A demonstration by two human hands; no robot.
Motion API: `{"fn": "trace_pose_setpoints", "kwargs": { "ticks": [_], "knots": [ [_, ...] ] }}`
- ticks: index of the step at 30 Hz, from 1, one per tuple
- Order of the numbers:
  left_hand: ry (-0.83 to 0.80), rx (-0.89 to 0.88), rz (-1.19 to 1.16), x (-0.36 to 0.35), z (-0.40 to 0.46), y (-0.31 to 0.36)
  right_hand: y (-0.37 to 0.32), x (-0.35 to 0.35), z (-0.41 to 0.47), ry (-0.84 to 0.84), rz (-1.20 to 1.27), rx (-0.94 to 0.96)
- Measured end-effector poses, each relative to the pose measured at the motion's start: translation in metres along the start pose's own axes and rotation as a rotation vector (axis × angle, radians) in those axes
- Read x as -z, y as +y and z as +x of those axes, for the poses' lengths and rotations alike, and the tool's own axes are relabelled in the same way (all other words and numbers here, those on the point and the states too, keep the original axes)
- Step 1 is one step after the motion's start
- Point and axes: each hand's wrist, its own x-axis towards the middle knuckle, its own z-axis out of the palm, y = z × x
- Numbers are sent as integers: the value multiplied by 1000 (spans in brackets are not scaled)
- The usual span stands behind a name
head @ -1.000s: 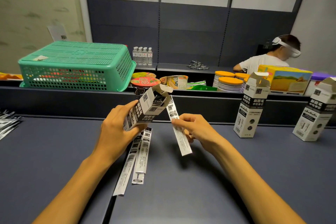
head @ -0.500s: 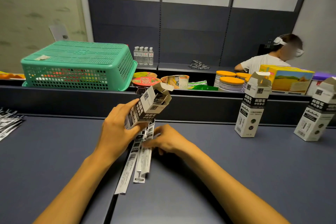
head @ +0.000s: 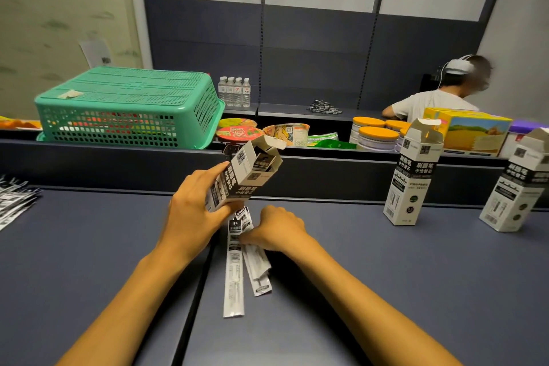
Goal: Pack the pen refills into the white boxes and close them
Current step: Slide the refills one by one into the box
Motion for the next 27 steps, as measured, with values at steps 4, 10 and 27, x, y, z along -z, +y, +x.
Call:
{"fn": "trace_pose_setpoints", "kwargs": {
  "ticks": [4, 10, 27],
  "knots": [
    [-2, -2, 10, 0, 0, -1, 11, 1, 8, -81, 67, -47],
    [-2, -6, 9, 0, 0, 1, 25, -1, 13, -70, 208, -51],
    [-24, 6, 7, 1, 0, 2, 38, 16, 1, -35, 574, 19]
  ]
}}
